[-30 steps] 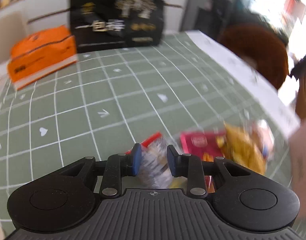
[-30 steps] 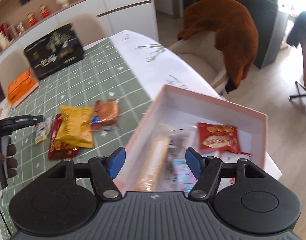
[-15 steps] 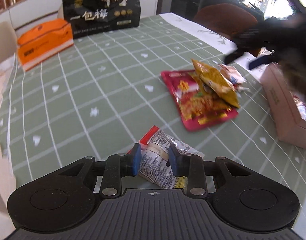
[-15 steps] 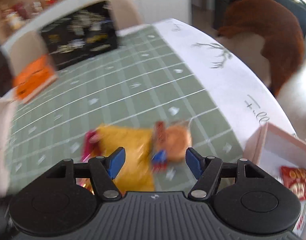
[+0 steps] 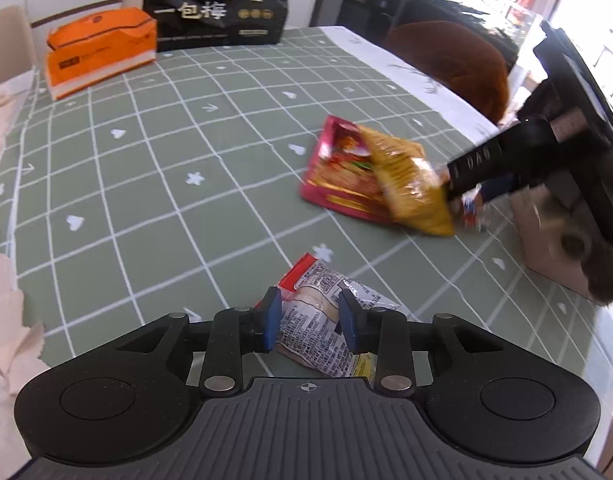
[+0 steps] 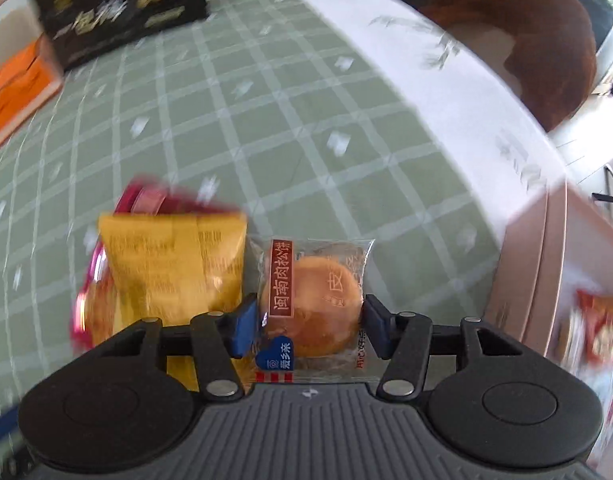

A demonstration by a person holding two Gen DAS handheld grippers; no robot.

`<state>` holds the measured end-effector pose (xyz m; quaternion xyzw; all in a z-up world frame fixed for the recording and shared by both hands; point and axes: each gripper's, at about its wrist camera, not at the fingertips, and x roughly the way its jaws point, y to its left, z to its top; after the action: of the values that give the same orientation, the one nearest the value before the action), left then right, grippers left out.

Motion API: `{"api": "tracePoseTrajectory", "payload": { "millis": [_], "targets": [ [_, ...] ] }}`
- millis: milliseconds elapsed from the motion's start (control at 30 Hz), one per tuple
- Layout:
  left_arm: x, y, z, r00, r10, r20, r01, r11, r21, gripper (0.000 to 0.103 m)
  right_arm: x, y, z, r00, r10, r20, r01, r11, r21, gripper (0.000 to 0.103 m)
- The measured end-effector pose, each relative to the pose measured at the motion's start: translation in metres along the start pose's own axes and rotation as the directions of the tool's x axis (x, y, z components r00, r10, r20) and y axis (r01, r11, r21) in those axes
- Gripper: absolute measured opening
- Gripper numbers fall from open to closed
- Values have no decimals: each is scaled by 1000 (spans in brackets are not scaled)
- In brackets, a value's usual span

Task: Organize snacks
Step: 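Grasp the round wrapped pastry with the right gripper while the left gripper grasps the white-red wrapped packet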

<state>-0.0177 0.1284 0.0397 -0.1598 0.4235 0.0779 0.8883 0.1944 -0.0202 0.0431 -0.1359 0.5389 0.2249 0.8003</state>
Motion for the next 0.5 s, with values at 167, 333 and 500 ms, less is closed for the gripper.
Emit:
{"api": "tracePoseTrajectory", "payload": {
  "millis": [167,333,500],
  "targets": [
    [-6,-3,-10,998,-60,-15,60,997,41,36,-23,11,-47,998,51,-32,-52,999,-11,55],
    [-10,-17,-21,990,-125,-61,133,977,169,36,-46,12,-93,994,101,-36,-101,995,-8,55],
    [-18,-31,-32,989,-128,-72,142,956,258,37,-64,11,-140,996,85,-26,-85,996,-21,55]
  ]
}}
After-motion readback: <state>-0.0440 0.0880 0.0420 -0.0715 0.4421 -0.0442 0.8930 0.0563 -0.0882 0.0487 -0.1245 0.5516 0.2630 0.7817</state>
